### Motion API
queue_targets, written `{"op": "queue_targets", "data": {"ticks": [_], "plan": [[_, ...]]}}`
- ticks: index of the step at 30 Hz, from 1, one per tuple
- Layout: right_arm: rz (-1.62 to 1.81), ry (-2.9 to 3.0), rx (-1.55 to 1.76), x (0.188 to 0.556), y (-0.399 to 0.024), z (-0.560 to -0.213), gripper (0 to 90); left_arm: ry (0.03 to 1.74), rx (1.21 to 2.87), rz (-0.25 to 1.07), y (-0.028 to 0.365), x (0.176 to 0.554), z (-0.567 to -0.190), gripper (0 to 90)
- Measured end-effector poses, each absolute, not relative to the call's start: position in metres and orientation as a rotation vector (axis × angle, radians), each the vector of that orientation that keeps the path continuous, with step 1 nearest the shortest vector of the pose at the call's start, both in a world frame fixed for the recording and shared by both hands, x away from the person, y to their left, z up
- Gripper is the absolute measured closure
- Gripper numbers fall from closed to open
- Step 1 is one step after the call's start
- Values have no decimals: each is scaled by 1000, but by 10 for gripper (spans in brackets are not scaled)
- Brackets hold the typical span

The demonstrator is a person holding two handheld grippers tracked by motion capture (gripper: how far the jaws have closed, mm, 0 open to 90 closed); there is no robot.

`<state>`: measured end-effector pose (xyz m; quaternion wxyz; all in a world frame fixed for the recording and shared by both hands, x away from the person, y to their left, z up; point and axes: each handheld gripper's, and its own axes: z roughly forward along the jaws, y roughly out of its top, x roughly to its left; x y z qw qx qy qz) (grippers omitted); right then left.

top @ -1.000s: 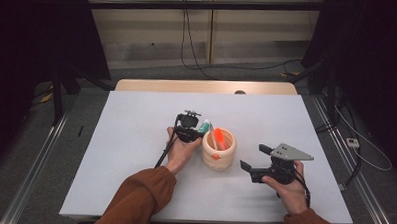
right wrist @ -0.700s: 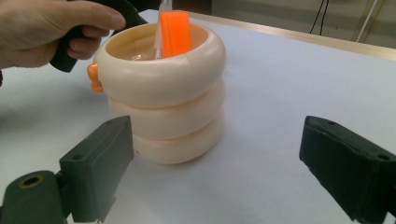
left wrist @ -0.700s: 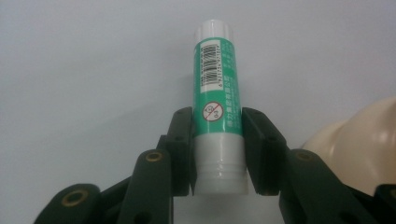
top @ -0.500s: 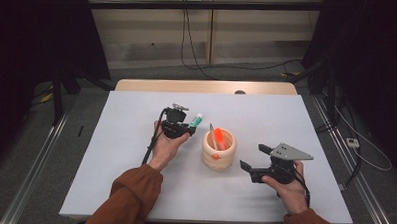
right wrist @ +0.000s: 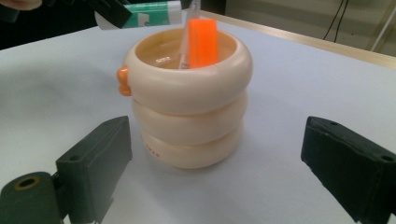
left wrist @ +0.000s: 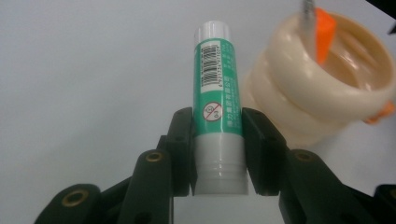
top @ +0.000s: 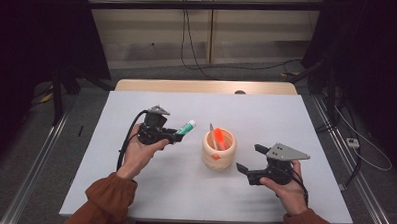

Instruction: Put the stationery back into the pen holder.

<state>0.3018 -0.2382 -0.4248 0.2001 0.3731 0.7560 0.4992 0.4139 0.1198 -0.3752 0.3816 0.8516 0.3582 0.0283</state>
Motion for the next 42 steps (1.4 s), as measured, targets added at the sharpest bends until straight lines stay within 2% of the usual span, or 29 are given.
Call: {"op": "queue_targets", "data": {"ticks": [11,17,27,36,42], "plan": [[1343,2239,832,286,-206,-410,80,697,2299,-49,130,364,-352,659],[1285,2292,720,278,-190,-409,121,611,2365,-136,117,348,-354,659],[1139,2331,475,267,-168,-407,188,507,2463,-195,81,335,-358,659],[1044,2360,320,263,-152,-412,303,464,2494,-255,52,332,-364,659],[1034,2347,244,262,-144,-413,451,464,2481,-276,42,335,-364,659]]}}
